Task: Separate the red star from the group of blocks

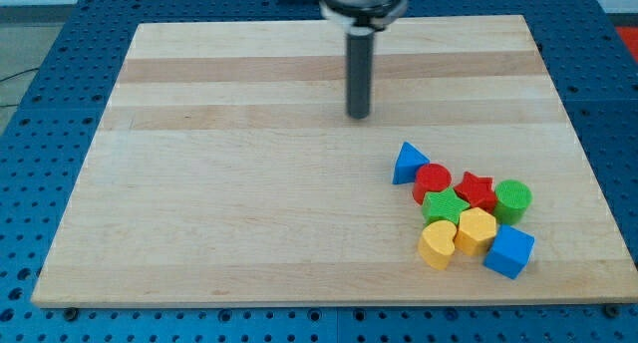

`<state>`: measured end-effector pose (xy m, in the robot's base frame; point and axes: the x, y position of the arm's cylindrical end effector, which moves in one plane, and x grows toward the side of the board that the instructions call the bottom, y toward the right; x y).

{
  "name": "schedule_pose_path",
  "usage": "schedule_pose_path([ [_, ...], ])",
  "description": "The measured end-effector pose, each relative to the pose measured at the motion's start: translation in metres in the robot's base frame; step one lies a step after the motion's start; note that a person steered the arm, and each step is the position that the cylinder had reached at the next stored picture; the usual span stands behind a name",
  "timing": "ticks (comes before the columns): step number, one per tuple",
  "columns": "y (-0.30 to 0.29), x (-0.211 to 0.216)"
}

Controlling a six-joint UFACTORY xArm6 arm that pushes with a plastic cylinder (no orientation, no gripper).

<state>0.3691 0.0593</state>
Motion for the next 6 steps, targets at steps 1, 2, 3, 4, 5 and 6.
schedule_pose_path([
  [1, 0.121, -0.028],
  [2, 0.218, 0.061],
  [3, 0.232, 0.187],
  [4, 0.201, 0.248],
  [5, 0.14, 0.245],
  [6, 0.102, 0.224],
])
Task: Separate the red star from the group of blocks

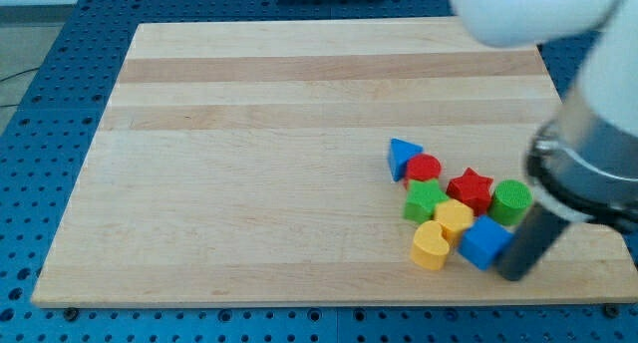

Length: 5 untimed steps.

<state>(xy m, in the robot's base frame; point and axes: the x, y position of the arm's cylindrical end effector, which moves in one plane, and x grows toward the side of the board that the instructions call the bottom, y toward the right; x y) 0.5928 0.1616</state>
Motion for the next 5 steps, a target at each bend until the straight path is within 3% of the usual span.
schedule_pose_path([
  [1, -0.016, -0.043],
  [3, -0.017, -0.061],
  [5, -0.024, -0.143],
])
